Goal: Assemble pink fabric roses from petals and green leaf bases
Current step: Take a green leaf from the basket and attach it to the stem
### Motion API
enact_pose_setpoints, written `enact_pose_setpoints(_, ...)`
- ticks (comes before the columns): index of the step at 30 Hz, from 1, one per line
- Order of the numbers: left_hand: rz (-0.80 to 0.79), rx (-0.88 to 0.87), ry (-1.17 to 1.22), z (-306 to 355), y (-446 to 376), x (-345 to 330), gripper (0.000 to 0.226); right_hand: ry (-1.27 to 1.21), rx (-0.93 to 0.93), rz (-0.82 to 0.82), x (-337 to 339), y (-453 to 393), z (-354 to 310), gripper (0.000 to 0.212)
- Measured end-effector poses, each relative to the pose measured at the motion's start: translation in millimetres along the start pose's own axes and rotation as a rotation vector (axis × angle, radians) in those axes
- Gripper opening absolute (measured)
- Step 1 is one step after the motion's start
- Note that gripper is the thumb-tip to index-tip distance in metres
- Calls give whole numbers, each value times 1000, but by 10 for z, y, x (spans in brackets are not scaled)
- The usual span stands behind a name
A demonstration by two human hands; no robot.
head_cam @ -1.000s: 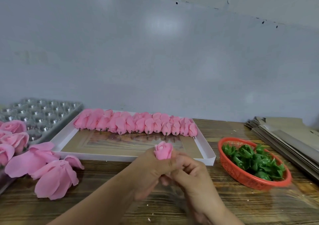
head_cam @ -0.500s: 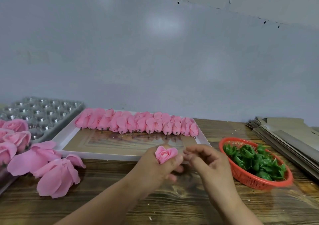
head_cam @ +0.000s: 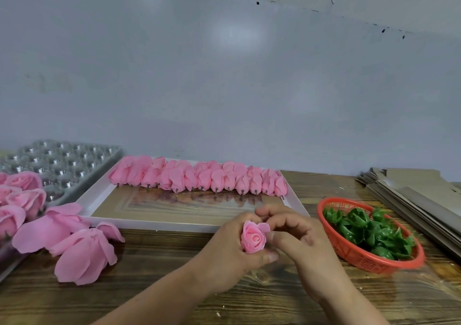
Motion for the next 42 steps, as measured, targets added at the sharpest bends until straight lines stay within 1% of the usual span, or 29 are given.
enact_pose_setpoints(5, -74, -80, 7, 47, 8, -27, 20, -12, 18, 18, 3, 6, 4, 8)
enact_pose_setpoints(8, -84, -77, -18, 36, 5, -27, 12, -13, 23, 18, 3, -1, -7, 4)
enact_pose_setpoints(10, -80, -86, -46, 36, 8, -23, 15, -20, 16, -1, -8, -1, -11, 9)
enact_pose_setpoints(12, -95, -97, -62, 37, 12, -33, 10, -30, 0, -25, -20, -1, 3, 11)
enact_pose_setpoints(16, -93, -97, -80, 32, 9, -31, 13, -56, -37, -35, -9, -1, 15, 11)
enact_pose_setpoints(19, -91, -114, -105, 32, 10, -24, 25, -77, -57, -55, -27, 17, -12, 9)
enact_pose_setpoints(20, -90, -122, -127, 34, 12, -26, 27, -77, -67, -63, -41, 25, -16, 5)
enact_pose_setpoints(21, -86, -128, -154, 20, 9, -27, 28, -73, -77, -65, -57, 29, -20, 6)
enact_pose_setpoints(23, -63, -133, -212, -14, 3, -31, 30, -40, -86, -57, -75, 32, -5, 25)
enact_pose_setpoints(26, -46, -130, -243, -24, 3, -44, 33, 3, -95, -82, -101, 33, -19, 34)
enact_pose_setpoints(27, -51, -127, -250, -22, 4, -49, 32, 16, -91, -87, -107, 32, -22, 34)
enact_pose_setpoints(28, -54, -122, -262, -24, 0, -51, 30, 22, -83, -87, -103, 34, -22, 29)
enact_pose_setpoints(30, -60, -114, -294, -33, -15, -49, 25, 1, -68, -87, -82, 40, -27, 8)
enact_pose_setpoints(31, -70, -111, -303, -34, -18, -47, 27, -9, -62, -99, -71, 42, -35, 3)
enact_pose_setpoints(32, -80, -105, -304, -30, -17, -46, 29, -3, -53, -119, -65, 44, -40, 2)
enact_pose_setpoints(34, -104, -89, -294, -24, -7, -59, 33, 42, -35, -164, -76, 47, -42, 13)
enact_pose_setpoints(35, -114, -85, -297, -22, -2, -72, 35, 55, -34, -178, -89, 53, -45, 14)
enact_pose_setpoints(37, -131, -91, -307, -15, 1, -97, 37, 70, -35, -166, -100, 56, -50, 15)
enact_pose_setpoints(39, -119, -100, -307, -8, 1, -90, 34, 70, -31, -149, -86, 55, -47, 19)
enact_pose_setpoints(42, -91, -60, -295, 16, 18, -37, 38, 88, -2, -182, -84, 67, -45, 16)
Point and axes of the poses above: each hand's wrist, its own y-axis away from the middle knuckle, its own x-axis out of the back of the hand, z = x × y, the point moved 2 cm from there along -y, towards the middle knuckle, and after that the axes turned 4 degrees about z, right-handed, at the moved point
